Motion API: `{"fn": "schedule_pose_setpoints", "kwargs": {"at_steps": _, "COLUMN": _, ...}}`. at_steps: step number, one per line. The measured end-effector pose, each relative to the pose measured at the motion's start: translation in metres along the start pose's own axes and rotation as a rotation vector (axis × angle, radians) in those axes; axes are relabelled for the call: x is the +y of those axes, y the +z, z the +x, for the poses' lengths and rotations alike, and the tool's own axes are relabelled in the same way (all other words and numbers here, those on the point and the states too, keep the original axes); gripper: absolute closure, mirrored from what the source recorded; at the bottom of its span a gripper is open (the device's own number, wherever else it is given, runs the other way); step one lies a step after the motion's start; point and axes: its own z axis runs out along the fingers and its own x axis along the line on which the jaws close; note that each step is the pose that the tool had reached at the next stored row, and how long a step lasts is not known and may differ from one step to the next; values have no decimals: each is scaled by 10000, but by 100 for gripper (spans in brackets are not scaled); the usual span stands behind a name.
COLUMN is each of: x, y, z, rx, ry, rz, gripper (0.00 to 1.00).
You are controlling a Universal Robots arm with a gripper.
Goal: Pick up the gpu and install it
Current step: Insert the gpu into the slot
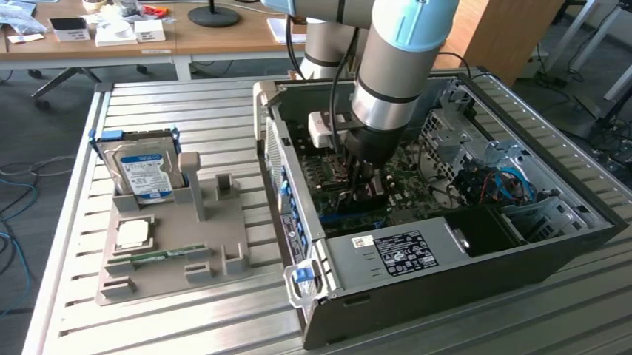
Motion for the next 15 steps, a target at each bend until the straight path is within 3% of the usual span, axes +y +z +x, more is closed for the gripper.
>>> {"fn": "schedule_pose_setpoints", "kwargs": {"at_steps": 15, "x": 9, "y": 23, "z": 2, "rx": 2, "ry": 0, "rz": 0, "gripper": 73}}
